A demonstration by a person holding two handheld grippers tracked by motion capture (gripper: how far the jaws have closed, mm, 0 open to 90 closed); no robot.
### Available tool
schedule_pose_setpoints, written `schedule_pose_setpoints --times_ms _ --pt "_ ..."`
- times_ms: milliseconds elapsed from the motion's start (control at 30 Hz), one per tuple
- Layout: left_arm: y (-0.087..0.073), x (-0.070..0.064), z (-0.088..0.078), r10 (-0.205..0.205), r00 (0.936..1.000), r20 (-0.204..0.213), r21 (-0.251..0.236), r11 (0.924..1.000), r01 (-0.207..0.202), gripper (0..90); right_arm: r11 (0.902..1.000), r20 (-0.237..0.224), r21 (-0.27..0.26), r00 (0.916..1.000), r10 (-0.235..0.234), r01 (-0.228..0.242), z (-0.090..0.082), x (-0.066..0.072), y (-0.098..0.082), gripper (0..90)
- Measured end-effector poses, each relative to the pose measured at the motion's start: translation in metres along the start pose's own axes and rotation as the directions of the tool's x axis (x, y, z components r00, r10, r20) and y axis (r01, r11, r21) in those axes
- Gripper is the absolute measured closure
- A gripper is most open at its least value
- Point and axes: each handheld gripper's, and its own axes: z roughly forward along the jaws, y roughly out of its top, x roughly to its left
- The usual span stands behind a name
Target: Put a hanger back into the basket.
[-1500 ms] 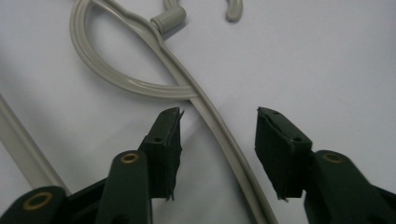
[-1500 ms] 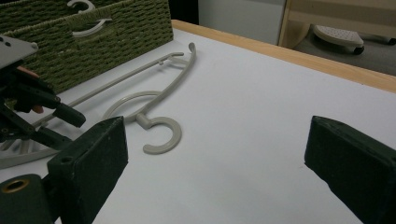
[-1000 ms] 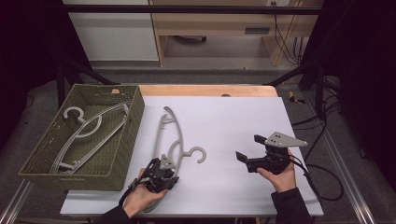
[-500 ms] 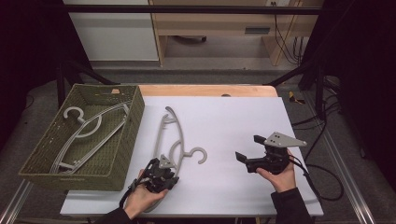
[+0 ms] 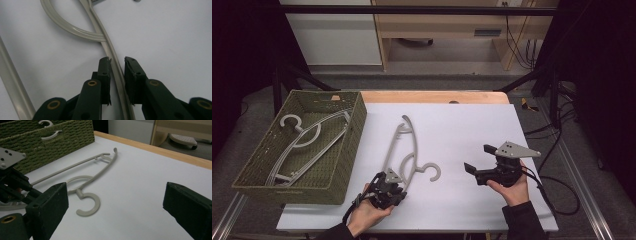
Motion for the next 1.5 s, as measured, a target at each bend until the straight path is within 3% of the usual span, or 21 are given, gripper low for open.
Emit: schedule_pose_setpoints --times_ms 133,300,367,467,633,733,933,1100,1200,1367,1500 --pt "-0.001 -0.002 -0.001 0.025 0.9983 0.053 0.012 0.9996 -0.026 76.8 1.0 0.001 0.0 1.0 -0.002 0.002 0.0 0.0 0.0 6.3" --pt "-0.002 -0.004 -0.007 0.095 0.995 0.028 0.046 0.9942 -0.097 81.3 1.0 0.001 0.0 1.0 -0.003 0.003 -0.001 0.0 0.0 6.4" --pt "-0.002 -0.002 -0.009 0.108 0.991 0.08 0.056 0.9921 -0.112 81.9 1.0 0.001 0.0 1.0 -0.003 0.003 -0.001 0.0 0.0 6.4" --pt "-0.002 -0.004 -0.01 0.168 0.9827 0.078 0.067 0.9826 -0.173 81.7 1.0 0.0 0.003 1.0 -0.006 0.006 -0.001 0.0 0.0 6.4" --pt "-0.005 -0.004 -0.01 0.2 0.978 0.06 0.049 0.978 -0.203 80.8 0.9999 -0.001 0.009 1.0 -0.007 0.007 0.0 0.0 0.0 6.4" --pt "-0.003 -0.008 -0.007 0.219 0.9744 0.051 0.071 0.9724 -0.222 72.6 1.0 0.0 0.008 1.0 -0.002 0.002 0.0 0.001 0.0 6.4" --pt "0.001 -0.009 -0.004 0.153 0.9869 0.05 0.096 0.9829 -0.157 72.9 1.0 -0.002 -0.003 1.0 -0.003 0.003 -0.001 0.001 0.001 6.4" --pt "0.005 -0.012 -0.004 0.186 0.9823 0.022 0.134 0.9731 -0.187 77.9 1.0 -0.007 0.0 1.0 -0.007 0.007 0.0 0.002 0.001 6.4" --pt "0.006 -0.01 -0.004 0.176 0.9838 0.034 0.129 0.9753 -0.179 81.6 1.0 -0.005 0.006 1.0 -0.005 0.005 0.0 0.002 0.0 6.4" --pt "0.004 -0.01 -0.005 0.194 0.9806 0.029 0.116 0.9737 -0.196 82.0 0.9999 -0.005 0.01 1.0 -0.009 0.009 0.001 0.002 0.0 6.4" --pt "0.003 -0.007 -0.013 0.184 0.9821 0.037 0.079 0.9792 -0.187 82.1 0.9999 -0.005 0.009 1.0 -0.007 0.007 0.0 0.002 0.0 6.5"
